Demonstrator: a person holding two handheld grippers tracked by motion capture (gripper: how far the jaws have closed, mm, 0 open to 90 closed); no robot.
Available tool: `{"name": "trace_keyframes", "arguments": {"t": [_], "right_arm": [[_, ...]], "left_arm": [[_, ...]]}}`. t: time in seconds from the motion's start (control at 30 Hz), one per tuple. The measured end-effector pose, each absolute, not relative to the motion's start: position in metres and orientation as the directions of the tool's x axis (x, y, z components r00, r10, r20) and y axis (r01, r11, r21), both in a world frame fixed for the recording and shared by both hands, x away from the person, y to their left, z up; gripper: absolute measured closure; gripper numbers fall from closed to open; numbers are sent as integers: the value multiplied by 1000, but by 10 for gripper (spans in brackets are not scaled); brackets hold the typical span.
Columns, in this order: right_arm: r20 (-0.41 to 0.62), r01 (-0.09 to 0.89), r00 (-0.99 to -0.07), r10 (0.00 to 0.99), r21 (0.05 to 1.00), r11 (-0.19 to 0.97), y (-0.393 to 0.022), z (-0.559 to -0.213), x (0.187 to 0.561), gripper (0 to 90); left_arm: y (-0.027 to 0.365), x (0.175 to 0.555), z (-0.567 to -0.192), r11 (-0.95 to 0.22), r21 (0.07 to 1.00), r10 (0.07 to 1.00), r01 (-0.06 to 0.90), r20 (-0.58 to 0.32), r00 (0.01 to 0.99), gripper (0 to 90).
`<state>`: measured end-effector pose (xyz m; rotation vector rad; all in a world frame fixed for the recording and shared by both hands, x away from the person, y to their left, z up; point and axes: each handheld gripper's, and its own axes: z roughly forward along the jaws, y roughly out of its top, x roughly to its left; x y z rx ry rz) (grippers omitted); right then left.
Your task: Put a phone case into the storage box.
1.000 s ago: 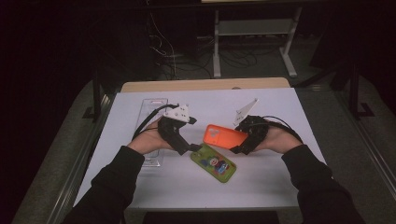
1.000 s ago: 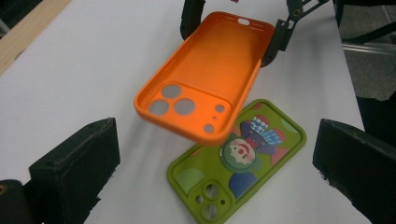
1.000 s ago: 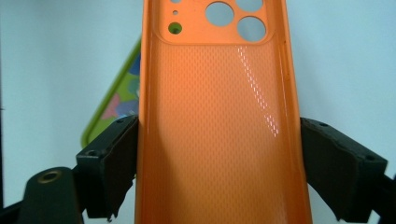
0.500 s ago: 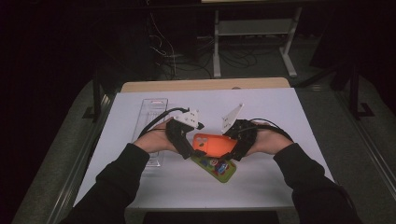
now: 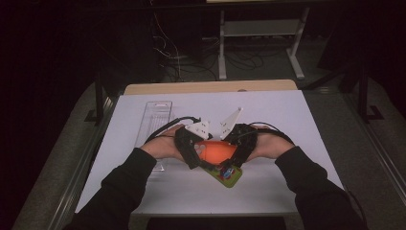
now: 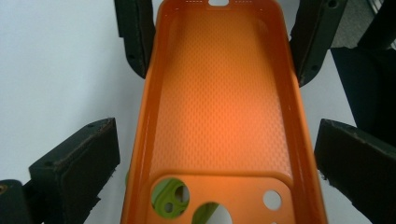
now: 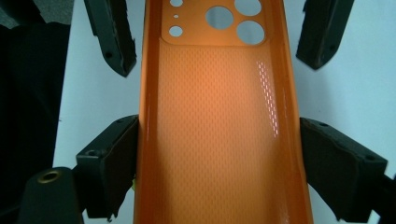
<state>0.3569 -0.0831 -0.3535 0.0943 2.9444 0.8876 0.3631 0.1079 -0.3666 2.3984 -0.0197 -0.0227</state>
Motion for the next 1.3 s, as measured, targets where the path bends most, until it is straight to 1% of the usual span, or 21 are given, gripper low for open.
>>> {"name": "trace_keyframes", "arguments": {"t": [0.1, 0.27, 0.3, 0.37, 0.6, 0.73, 0.87, 1.03, 1.13, 1.17, 1.2, 1.23, 1.27, 1.3], "right_arm": [[-39, 36, -997, 69, 557, 829, -81, -352, 356, 149], [-42, 32, -997, 67, 560, 828, -79, -351, 357, 149], [-41, 31, -997, 65, 560, 828, -78, -350, 357, 149], [-47, 24, -997, 60, 561, 827, -77, -351, 357, 149], [-40, 24, -998, 57, 564, 825, -75, -351, 357, 149], [-39, 24, -998, 56, 567, 823, -76, -351, 358, 149], [-26, 30, -998, 55, 570, 821, -76, -352, 359, 148], [-14, 40, -998, 58, 577, 816, -77, -354, 360, 141], [-18, 61, -996, 88, 587, 807, -79, -355, 361, 94], [-18, 61, -996, 88, 587, 807, -79, -355, 361, 94], [-29, 78, -992, 119, 602, 794, -83, -354, 362, 36], [-29, 78, -992, 119, 602, 794, -83, -354, 362, 36], [-9, 111, -989, 149, 619, 777, -87, -353, 363, 11], [-9, 111, -989, 149, 619, 777, -87, -353, 363, 11]], "left_arm": [[107, 362, -369, -757, 653, -31, -23, -1, 1000, 0], [107, 360, -371, -772, 635, -31, -17, -10, 999, 0], [107, 360, -370, -772, 636, -32, -15, -14, 999, 8], [107, 360, -370, -769, 639, -36, -24, -6, 999, 71], [110, 362, -369, -774, 633, -33, -17, -14, 999, 132], [110, 363, -369, -774, 633, -32, -14, -17, 999, 139], [110, 364, -370, -777, 630, -28, 2, -38, 999, 150], [110, 365, -370, -774, 633, -26, 2, -34, 999, 155], [110, 365, -369, -776, 630, 0, 18, -30, 1000, 156], [110, 365, -369, -776, 630, 0, 18, -30, 1000, 156], [110, 365, -369, -777, 628, 23, 37, -30, 999, 156], [110, 365, -369, -777, 628, 23, 37, -30, 999, 156], [109, 365, -369, -780, 623, 57, 66, -34, 998, 156], [109, 365, -369, -780, 623, 57, 66, -34, 998, 156]]}}
